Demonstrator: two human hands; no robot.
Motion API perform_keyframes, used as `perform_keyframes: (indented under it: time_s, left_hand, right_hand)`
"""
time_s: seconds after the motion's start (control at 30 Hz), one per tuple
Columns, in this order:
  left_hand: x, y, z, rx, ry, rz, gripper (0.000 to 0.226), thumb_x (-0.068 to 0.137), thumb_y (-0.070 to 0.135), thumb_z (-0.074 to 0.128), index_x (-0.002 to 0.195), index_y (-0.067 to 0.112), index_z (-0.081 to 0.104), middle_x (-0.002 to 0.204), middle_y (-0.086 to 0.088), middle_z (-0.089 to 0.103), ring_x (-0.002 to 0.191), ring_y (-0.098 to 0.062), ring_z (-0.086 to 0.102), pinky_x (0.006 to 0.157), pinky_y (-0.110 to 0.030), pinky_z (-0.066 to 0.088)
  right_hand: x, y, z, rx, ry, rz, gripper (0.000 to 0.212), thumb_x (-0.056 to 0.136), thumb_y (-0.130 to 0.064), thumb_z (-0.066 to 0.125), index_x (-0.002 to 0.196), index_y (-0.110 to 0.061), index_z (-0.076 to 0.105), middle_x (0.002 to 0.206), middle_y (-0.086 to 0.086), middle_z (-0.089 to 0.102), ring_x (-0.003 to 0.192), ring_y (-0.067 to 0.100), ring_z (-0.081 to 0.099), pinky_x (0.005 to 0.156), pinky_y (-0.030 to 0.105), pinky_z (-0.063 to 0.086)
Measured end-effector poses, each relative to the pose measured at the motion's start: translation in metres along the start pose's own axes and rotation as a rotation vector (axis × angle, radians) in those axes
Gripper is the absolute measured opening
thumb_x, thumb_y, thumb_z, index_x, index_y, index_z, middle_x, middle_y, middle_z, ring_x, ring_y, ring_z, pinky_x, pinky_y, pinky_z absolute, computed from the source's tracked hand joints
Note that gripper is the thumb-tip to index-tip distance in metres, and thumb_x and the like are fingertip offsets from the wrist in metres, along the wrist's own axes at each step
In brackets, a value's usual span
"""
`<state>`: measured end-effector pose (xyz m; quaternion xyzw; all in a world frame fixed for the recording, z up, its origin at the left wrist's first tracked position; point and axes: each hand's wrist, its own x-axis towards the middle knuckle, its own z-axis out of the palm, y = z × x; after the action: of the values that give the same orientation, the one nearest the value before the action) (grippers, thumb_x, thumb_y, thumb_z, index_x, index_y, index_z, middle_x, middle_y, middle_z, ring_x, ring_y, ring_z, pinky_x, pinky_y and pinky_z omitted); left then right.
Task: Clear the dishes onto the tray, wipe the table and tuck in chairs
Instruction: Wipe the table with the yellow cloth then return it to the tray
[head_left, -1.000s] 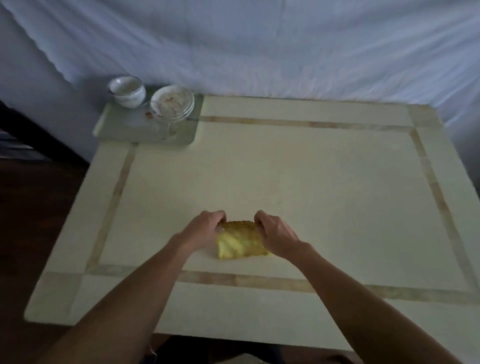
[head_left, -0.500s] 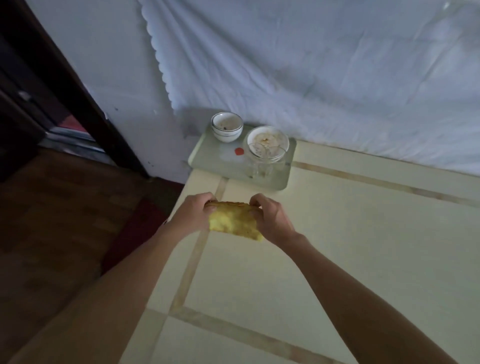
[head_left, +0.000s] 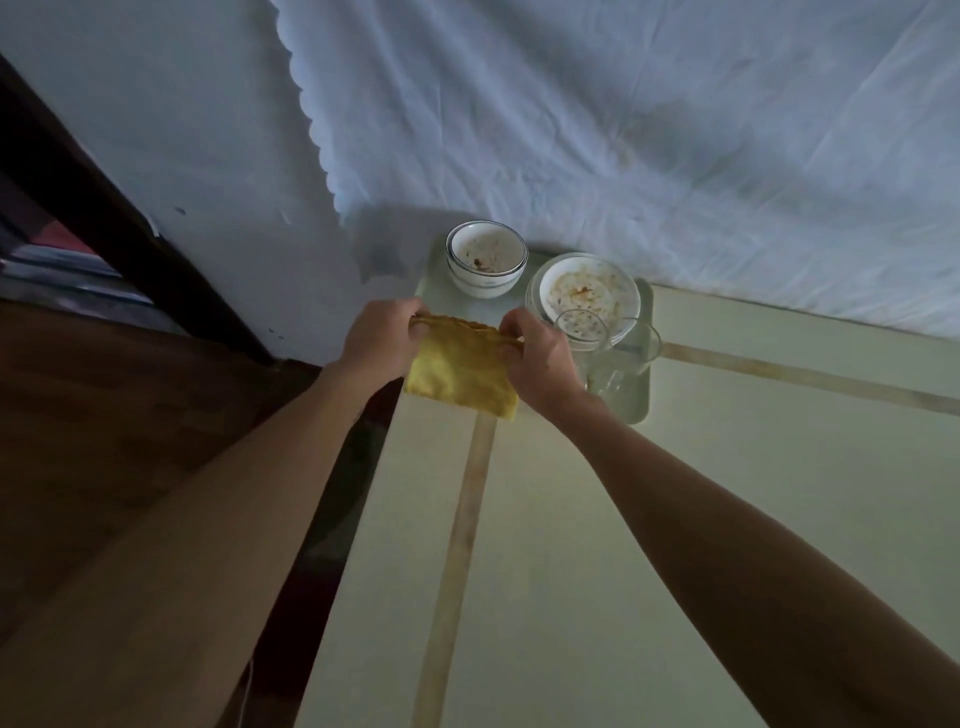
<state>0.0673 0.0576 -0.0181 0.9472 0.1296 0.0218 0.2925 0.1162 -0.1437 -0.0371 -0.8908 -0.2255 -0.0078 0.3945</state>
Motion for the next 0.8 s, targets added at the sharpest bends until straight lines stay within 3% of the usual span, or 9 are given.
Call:
perform_keyframes:
  time_s: [0.33, 0.53, 0.6, 0.7, 0.8]
  left_hand:
    - [0.067, -0.021, 0.040, 0.008, -0.017, 0.006, 0.023, 0.090, 0.009, 0.060, 0.109, 0.001, 0.070, 0.108, -0.022, 0.069, 0.105, -0.037, 0.061, 0.091, -0.041, 0.049]
    - [0.074, -0.035, 0.057, -0.014, 0.001, 0.019, 0.020, 0.091, 0.009, 0.060, 0.106, 0.002, 0.072, 0.100, -0.020, 0.071, 0.094, -0.034, 0.066, 0.083, -0.039, 0.053]
    - [0.070, -0.039, 0.062, 0.123, -0.109, 0.035, 0.017, 0.088, 0.013, 0.062, 0.099, 0.009, 0.074, 0.096, -0.014, 0.071, 0.092, -0.032, 0.066, 0.079, -0.039, 0.052]
    - [0.061, -0.040, 0.063, 0.377, -0.349, 0.059, 0.024, 0.078, 0.012, 0.059, 0.096, 0.015, 0.074, 0.104, -0.007, 0.069, 0.100, -0.029, 0.060, 0.088, -0.045, 0.051]
    - [0.058, -0.034, 0.055, 0.434, -0.404, 0.064, 0.031, 0.079, 0.012, 0.054, 0.104, 0.018, 0.072, 0.114, -0.005, 0.064, 0.110, -0.031, 0.053, 0.090, -0.046, 0.045]
  right_hand:
    - [0.054, 0.032, 0.036, -0.166, -0.024, 0.060, 0.024, 0.076, 0.014, 0.047, 0.092, 0.003, 0.061, 0.085, 0.020, 0.065, 0.074, 0.037, 0.059, 0.065, 0.047, 0.052]
    - [0.056, 0.043, 0.052, -0.314, -0.145, 0.128, 0.019, 0.083, 0.007, 0.048, 0.095, -0.004, 0.058, 0.098, 0.015, 0.062, 0.083, 0.034, 0.060, 0.063, 0.036, 0.044]
    - [0.049, 0.046, 0.057, -0.392, -0.270, 0.114, 0.016, 0.088, -0.001, 0.052, 0.101, -0.005, 0.060, 0.105, 0.016, 0.059, 0.090, 0.035, 0.061, 0.068, 0.037, 0.046]
    - [0.038, 0.046, 0.058, -0.450, -0.492, 0.131, 0.032, 0.086, -0.007, 0.056, 0.117, -0.013, 0.062, 0.110, 0.012, 0.059, 0.100, 0.033, 0.061, 0.080, 0.037, 0.050]
    - [0.038, 0.039, 0.050, -0.439, -0.542, 0.158, 0.034, 0.085, -0.007, 0.053, 0.116, -0.010, 0.065, 0.108, 0.014, 0.063, 0.100, 0.033, 0.063, 0.076, 0.034, 0.050]
